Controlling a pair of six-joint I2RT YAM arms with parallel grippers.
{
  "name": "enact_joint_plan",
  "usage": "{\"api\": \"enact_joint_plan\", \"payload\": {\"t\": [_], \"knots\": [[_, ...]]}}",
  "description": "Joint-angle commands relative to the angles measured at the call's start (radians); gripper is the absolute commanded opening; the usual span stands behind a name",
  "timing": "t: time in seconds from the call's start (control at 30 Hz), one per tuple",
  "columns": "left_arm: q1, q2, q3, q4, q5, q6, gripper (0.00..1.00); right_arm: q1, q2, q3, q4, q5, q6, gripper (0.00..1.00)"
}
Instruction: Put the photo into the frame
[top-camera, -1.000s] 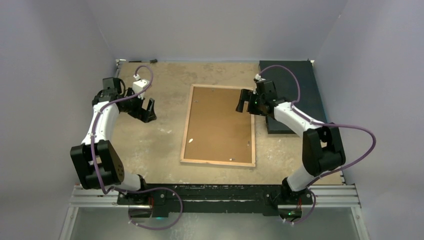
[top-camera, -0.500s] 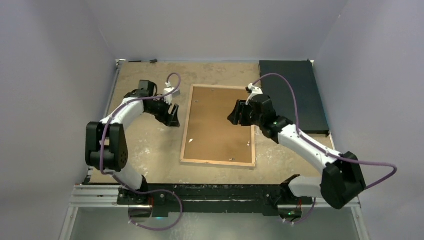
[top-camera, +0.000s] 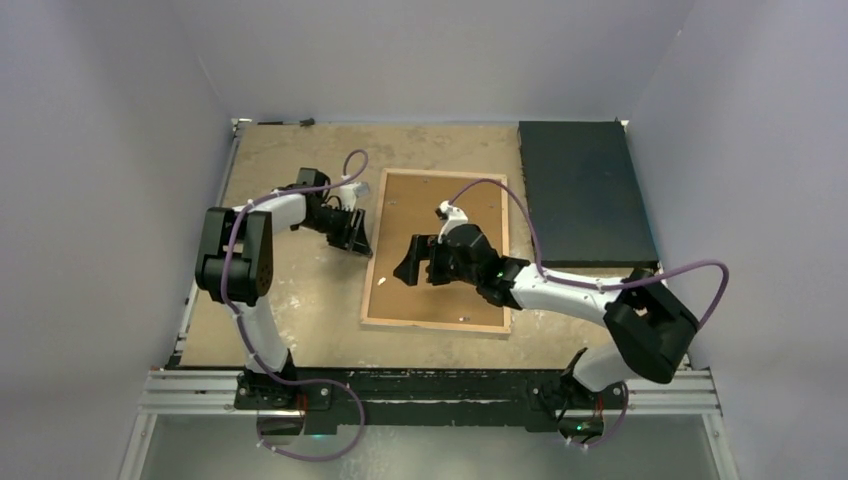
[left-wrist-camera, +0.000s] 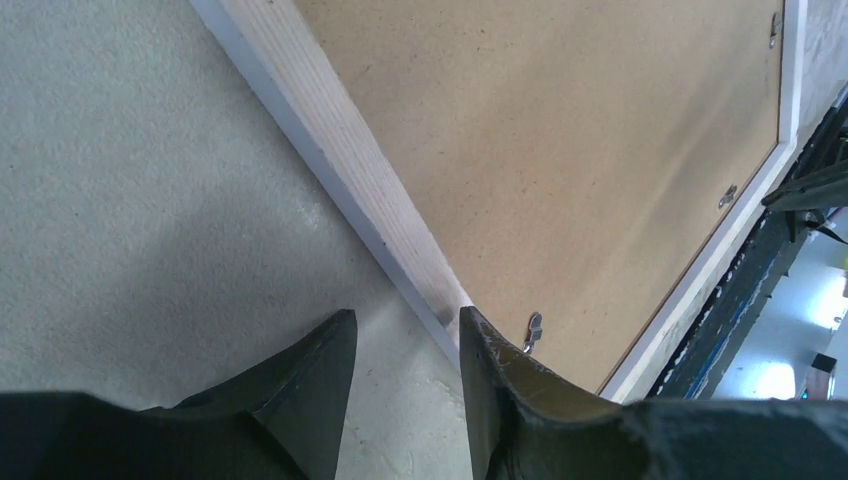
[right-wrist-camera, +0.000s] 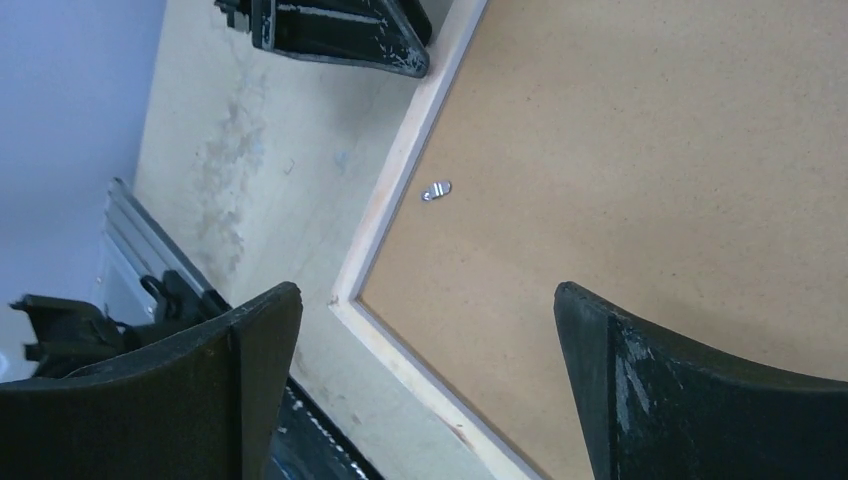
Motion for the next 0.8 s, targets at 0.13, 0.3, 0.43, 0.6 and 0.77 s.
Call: {"api": "enact_joint_plan", "payload": {"t": [0.13, 0.3, 0.43, 0.6, 0.77], "knots": [[-0.01, -0.016, -0.008, 0.053, 0.037, -0.016, 0.36, -0.08, -0.066, -0.033, 0.222, -0.107, 0.179, 0.98], [-0.012, -0.001, -0.007, 0.064, 0.034, -0.03, 0.29, 0.002, 0.025, 0.095, 0.068, 0.012, 0.064, 0.87], [-0.014, 0.0, -0.011, 0.067, 0.019, -0.026, 0.18, 0.043, 0.085, 0.087, 0.127, 0.003, 0.066, 0.87], [-0.015, 0.011, -0.009, 0.063, 0.002, -0.023, 0.11, 0.09, 0.175, 0.104, 0.196, -0.011, 0.068, 0.85], [-0.014, 0.013, -0.011, 0.059, -0.012, -0.025, 0.06, 0.094, 0.265, 0.132, 0.24, -0.03, 0.086, 0.81]]}}
